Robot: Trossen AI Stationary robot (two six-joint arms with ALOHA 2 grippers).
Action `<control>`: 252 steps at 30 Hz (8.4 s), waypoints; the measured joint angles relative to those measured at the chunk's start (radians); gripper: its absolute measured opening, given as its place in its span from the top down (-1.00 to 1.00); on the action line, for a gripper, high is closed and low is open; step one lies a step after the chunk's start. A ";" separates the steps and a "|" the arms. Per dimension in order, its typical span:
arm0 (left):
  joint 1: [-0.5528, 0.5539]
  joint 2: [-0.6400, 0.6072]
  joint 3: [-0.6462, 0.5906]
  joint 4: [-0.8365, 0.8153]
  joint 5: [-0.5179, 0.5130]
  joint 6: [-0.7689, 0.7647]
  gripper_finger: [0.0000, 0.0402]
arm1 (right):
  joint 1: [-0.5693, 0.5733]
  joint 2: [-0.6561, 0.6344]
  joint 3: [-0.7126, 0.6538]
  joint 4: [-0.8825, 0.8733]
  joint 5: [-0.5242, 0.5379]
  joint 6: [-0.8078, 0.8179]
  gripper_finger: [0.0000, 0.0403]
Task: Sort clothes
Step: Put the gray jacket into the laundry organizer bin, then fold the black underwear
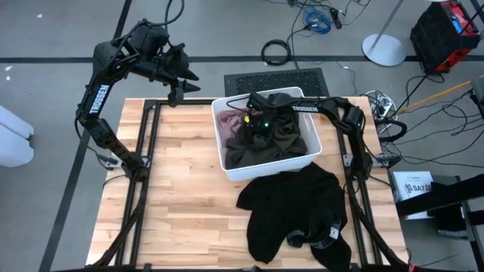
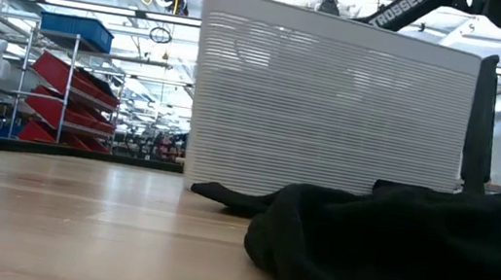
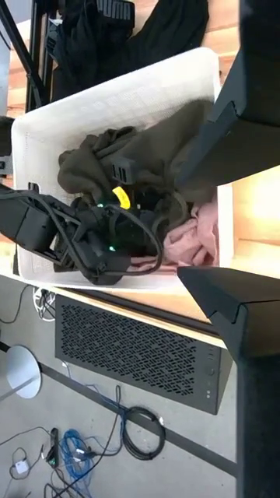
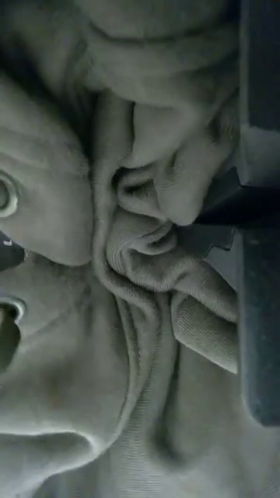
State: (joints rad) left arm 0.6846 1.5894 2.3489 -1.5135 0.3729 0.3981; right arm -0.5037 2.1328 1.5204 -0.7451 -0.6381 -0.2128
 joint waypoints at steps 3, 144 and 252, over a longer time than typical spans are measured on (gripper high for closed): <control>0.000 0.000 0.000 0.000 0.000 0.000 0.10 | 0.002 -0.033 -0.006 0.060 0.068 0.051 1.00; -1.170 0.852 -0.547 1.685 -0.919 -0.525 0.93 | 1.505 -0.822 -0.384 -0.192 1.366 1.693 1.00; -1.211 -0.039 -0.576 0.394 -1.197 -0.834 0.97 | 1.220 -0.861 -0.334 0.569 1.324 0.816 1.00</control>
State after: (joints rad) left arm -0.5267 1.5509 1.7733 -1.1195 -0.8240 -0.4361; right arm 0.7158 1.2720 1.1862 -0.1764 0.6860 0.6034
